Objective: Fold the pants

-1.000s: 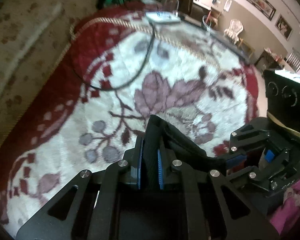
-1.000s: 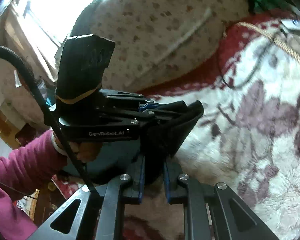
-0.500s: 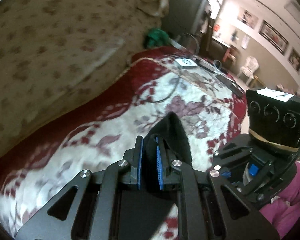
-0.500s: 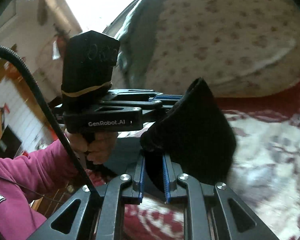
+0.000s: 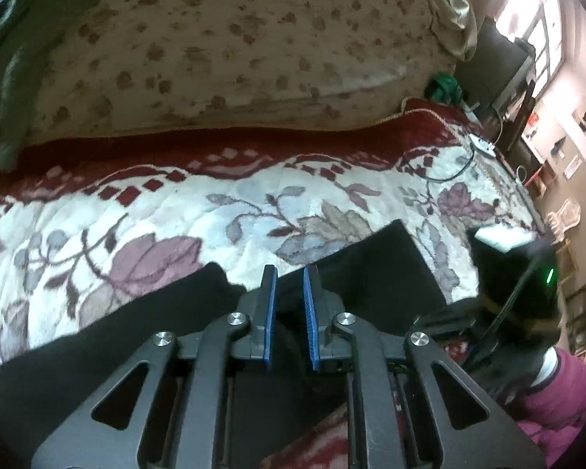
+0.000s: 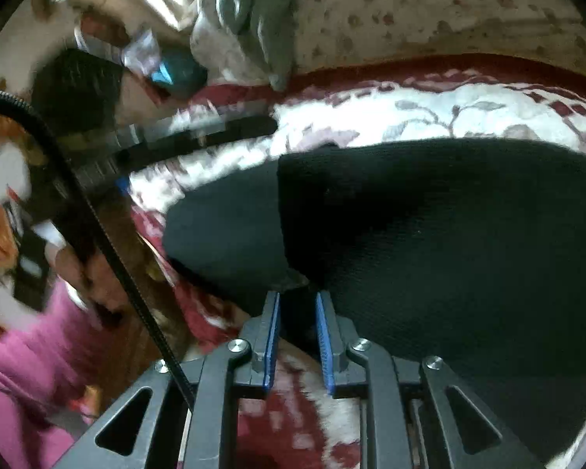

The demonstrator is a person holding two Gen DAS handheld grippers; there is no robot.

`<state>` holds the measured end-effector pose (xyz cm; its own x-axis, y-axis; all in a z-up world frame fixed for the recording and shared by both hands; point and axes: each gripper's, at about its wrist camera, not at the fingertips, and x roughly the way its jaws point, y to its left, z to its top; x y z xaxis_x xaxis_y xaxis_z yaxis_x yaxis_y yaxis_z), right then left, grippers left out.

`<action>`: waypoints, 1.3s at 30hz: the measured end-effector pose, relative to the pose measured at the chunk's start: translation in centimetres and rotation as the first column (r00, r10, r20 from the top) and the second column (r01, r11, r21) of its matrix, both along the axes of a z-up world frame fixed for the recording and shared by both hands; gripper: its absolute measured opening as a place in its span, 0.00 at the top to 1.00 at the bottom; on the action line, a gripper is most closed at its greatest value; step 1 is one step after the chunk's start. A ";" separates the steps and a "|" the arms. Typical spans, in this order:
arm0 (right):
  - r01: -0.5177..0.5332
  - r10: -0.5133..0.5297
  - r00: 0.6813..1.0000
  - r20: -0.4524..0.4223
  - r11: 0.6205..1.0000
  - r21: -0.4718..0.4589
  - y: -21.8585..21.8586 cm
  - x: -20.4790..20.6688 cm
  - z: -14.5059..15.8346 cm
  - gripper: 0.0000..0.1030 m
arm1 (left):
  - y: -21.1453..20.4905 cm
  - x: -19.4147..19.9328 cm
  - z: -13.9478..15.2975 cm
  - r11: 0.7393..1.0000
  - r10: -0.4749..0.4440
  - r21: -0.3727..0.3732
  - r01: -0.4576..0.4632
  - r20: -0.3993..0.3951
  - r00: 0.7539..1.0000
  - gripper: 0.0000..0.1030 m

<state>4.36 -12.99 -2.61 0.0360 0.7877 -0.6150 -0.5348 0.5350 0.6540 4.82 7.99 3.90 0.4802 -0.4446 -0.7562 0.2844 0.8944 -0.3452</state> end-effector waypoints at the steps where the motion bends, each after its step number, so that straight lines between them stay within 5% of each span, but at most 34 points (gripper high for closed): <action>1: 0.017 -0.017 1.000 0.014 1.000 0.016 -0.7 0.0 0.9 0.81 | 0.2 -0.4 0.2 1.000 0.009 -0.006 -0.009 0.005 1.000 0.89; 6: 0.173 -0.189 0.975 0.114 0.975 0.142 -7.5 0.0 6.1 0.69 | -0.4 -1.8 1.1 0.996 0.011 -0.084 -0.008 0.036 0.999 0.89; 11: 0.279 -0.278 0.948 0.155 0.960 0.013 -8.3 1.6 4.6 0.69 | -3.3 -2.4 0.3 0.998 -0.013 -0.061 0.016 0.039 0.999 0.89; 15: 0.309 -0.286 0.943 0.169 0.942 -0.130 -7.7 2.9 1.5 0.69 | -5.0 -1.9 -2.5 1.000 0.023 -0.006 -0.023 -0.019 1.000 0.89; 20: 0.299 -0.272 0.944 0.186 0.944 -0.136 -7.7 3.1 -0.6 0.68 | -5.3 -1.0 -5.8 0.995 0.094 0.029 -0.092 -0.069 0.993 0.89; 29: 0.270 -0.256 0.930 0.264 0.963 -0.019 -6.5 1.1 5.0 0.68 | -1.8 -3.9 -3.5 0.983 0.182 -0.013 -0.183 -0.060 0.982 0.88; 33: 0.201 -0.202 0.923 0.326 0.979 0.037 -3.6 0.0 6.6 0.67 | 2.5 -7.2 -2.4 0.956 0.289 -0.035 -0.290 -0.046 0.956 0.55; 39: 0.075 -0.078 0.945 0.318 0.997 0.021 1.8 -0.8 6.9 0.66 | 9.9 -12.3 -1.2 0.877 0.480 0.008 -0.480 0.004 0.877 0.54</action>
<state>3.58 -11.23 4.32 0.2892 0.7800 -0.5549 -0.6733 0.5778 0.4613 -7.48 17.85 2.73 0.6344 -0.1531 -0.7577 -0.1796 0.9242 -0.3371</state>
